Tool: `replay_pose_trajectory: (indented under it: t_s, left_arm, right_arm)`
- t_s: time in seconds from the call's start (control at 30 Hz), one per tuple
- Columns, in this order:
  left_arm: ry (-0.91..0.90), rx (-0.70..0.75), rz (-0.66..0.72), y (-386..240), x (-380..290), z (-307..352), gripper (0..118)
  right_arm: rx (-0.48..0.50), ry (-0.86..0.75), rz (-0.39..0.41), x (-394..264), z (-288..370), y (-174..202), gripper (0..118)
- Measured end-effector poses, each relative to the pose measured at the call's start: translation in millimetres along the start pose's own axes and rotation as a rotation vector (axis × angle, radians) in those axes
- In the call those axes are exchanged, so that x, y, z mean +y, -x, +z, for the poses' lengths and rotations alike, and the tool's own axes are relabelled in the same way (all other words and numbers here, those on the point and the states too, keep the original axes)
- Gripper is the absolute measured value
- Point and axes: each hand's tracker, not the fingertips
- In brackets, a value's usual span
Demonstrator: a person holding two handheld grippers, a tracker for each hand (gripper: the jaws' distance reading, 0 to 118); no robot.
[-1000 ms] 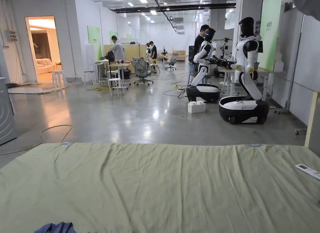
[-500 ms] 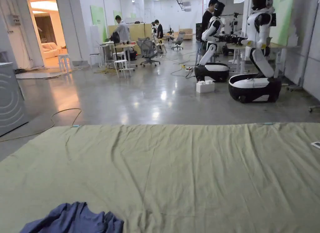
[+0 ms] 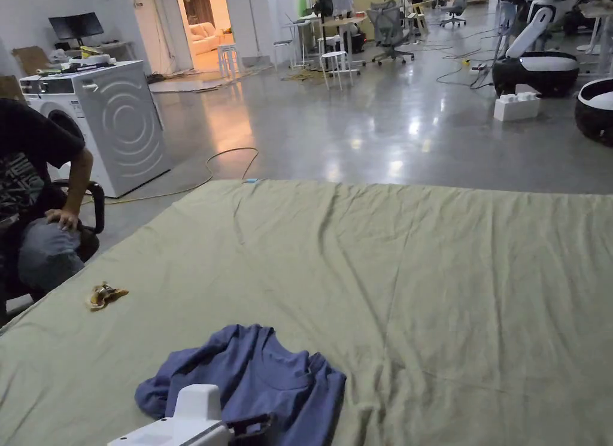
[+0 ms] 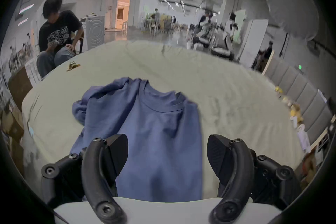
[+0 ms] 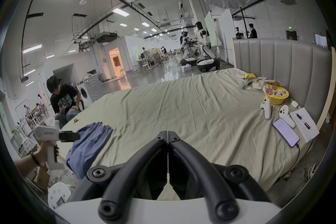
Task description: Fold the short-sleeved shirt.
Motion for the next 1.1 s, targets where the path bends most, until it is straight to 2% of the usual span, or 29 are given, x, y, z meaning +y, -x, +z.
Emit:
replay_pose_trajectory:
  t_s: [0.23, 0.3, 0.37, 0.43, 0.5, 0.57, 0.73, 0.8, 0.87, 0.93, 1.1]
  left_arm:
    - [0.090, 0.064, -0.068, 5.8, 13.1, -89.9, 89]
    - [0.186, 0.093, -0.047, 6.5, 11.0, -109.7, 82]
    - [0.260, 0.067, -0.013, 6.6, 3.9, -118.9, 80]
    - [0.188, 0.083, -0.048, 13.9, 1.6, -120.2, 75]
    - [0.197, 0.075, -0.042, 18.5, 2.7, -121.4, 60]
    - [0.212, 0.068, -0.037, 19.3, 7.0, -124.0, 5]
    - [0.246, 0.094, -0.022, 15.2, 9.2, -130.8, 5]
    - [0.233, 0.048, 0.134, 28.6, 22.6, -122.0, 5]
    - [0.087, -0.054, 0.279, 29.0, 44.2, -87.3, 5]
    - [0.005, -0.054, 0.251, 14.6, 73.0, -62.3, 5]
    - [-0.173, -0.094, 0.080, -35.0, 169.4, -11.1, 5]
  right_arm:
    - [-0.049, 0.073, 0.010, -7.1, -14.7, -3.2, 1]
    - [-0.060, 0.086, 0.021, -7.4, -18.1, -2.0, 1]
    - [-0.069, 0.097, 0.029, -8.8, -21.3, -2.8, 1]
    - [-0.072, 0.108, 0.020, -10.3, -23.5, -3.4, 1]
    - [-0.069, 0.119, -0.005, -13.7, -26.2, -5.3, 1]
    - [-0.063, 0.144, -0.032, -17.8, -27.6, -6.5, 1]
    - [-0.036, 0.140, -0.011, -18.8, -15.1, -5.4, 1]
    - [-0.025, 0.132, -0.009, -18.0, -8.7, -6.3, 1]
    - [-0.003, 0.134, -0.023, -19.9, -5.8, -10.0, 1]
    - [0.007, 0.138, -0.039, -22.8, -4.7, -14.4, 1]
    - [0.000, 0.091, -0.034, -23.9, 13.1, -20.8, 1]
